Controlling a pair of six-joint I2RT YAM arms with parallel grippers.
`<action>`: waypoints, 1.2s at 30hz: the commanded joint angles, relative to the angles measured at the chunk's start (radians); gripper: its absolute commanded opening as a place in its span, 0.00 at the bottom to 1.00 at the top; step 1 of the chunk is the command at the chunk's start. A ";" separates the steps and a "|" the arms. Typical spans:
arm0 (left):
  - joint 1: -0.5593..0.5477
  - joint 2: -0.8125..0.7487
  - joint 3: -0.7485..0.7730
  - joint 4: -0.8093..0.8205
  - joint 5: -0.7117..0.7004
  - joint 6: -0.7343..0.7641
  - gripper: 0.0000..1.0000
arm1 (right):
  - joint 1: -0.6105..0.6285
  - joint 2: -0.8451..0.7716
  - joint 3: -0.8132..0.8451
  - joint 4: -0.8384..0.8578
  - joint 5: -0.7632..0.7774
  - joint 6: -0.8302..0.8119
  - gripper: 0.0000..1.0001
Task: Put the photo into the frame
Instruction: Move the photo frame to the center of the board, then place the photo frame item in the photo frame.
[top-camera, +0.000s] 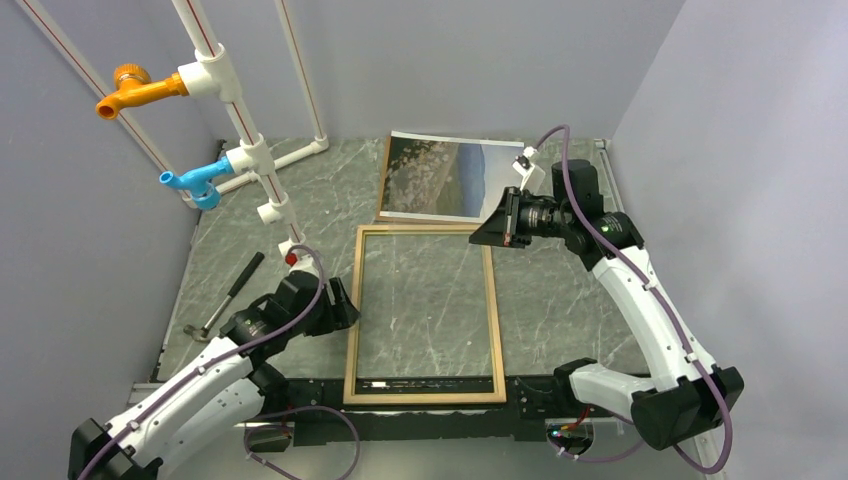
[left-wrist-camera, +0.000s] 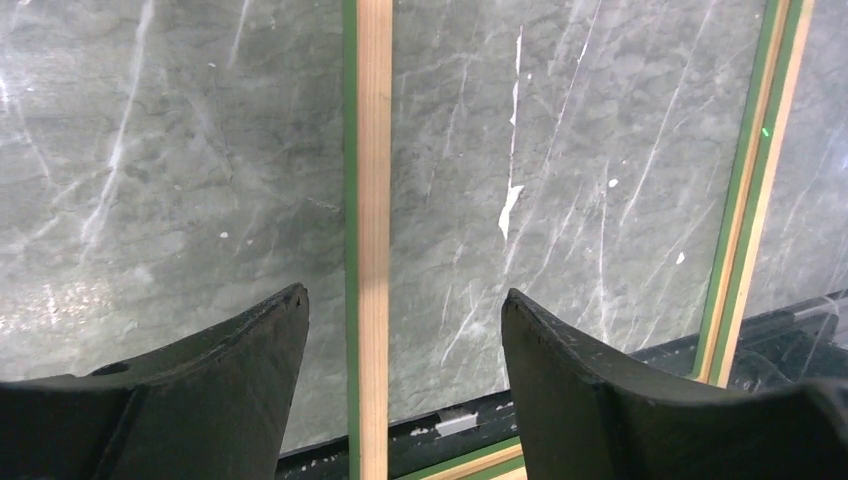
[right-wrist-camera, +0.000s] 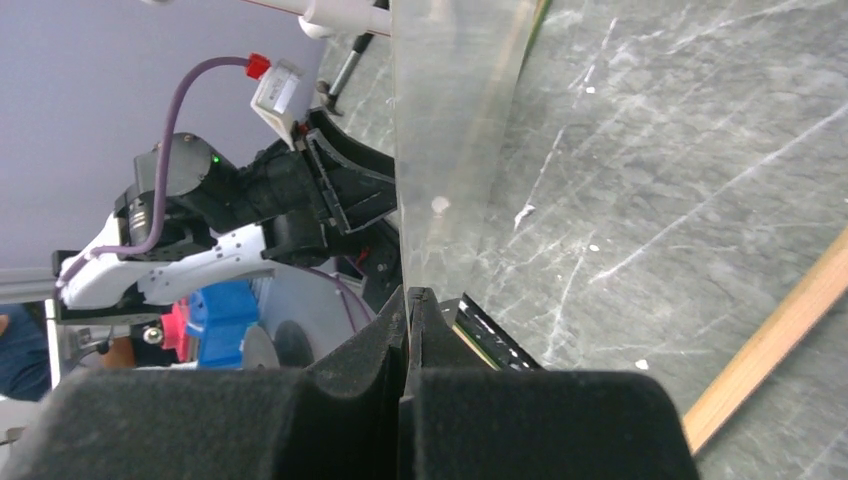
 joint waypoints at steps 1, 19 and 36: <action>0.005 0.016 0.065 -0.085 -0.035 0.047 0.73 | -0.002 -0.036 -0.042 0.117 -0.088 0.073 0.00; 0.159 0.137 -0.027 0.067 0.209 0.170 0.55 | -0.001 -0.046 -0.184 0.237 -0.177 0.182 0.00; 0.227 0.211 -0.099 0.148 0.265 0.162 0.42 | 0.000 -0.056 -0.260 0.317 -0.194 0.267 0.00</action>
